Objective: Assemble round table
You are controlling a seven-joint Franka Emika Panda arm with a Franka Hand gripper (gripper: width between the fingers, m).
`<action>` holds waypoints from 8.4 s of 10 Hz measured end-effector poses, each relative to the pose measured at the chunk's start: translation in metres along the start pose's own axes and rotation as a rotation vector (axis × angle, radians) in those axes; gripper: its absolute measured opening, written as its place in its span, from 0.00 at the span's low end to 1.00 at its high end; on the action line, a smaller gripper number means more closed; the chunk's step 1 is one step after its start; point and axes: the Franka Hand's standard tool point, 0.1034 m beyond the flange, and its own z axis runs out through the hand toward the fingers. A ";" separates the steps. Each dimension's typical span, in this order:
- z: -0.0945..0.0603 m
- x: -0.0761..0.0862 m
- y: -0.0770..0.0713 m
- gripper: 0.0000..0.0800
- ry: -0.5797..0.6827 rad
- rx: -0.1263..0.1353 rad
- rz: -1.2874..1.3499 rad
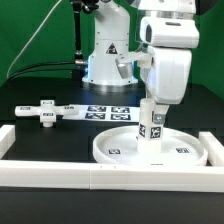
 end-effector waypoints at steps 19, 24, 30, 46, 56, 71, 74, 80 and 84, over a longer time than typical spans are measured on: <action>0.002 -0.009 -0.005 0.51 0.003 0.020 0.793; 0.002 -0.006 -0.006 0.51 0.034 0.050 1.287; 0.002 -0.003 -0.006 0.51 0.048 0.081 1.834; -0.004 0.013 -0.008 0.81 0.045 0.172 2.257; -0.006 0.005 -0.039 0.81 0.041 0.207 1.906; -0.002 -0.099 -0.094 0.81 0.064 0.089 0.852; 0.009 -0.139 -0.116 0.81 0.060 0.113 0.864; 0.016 -0.153 -0.135 0.81 0.052 0.087 0.798; 0.018 -0.176 -0.153 0.81 0.046 0.089 0.813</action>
Offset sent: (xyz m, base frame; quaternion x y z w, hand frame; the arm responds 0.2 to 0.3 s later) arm -0.0036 0.0076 0.0004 -0.0118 0.0063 -0.1832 0.9830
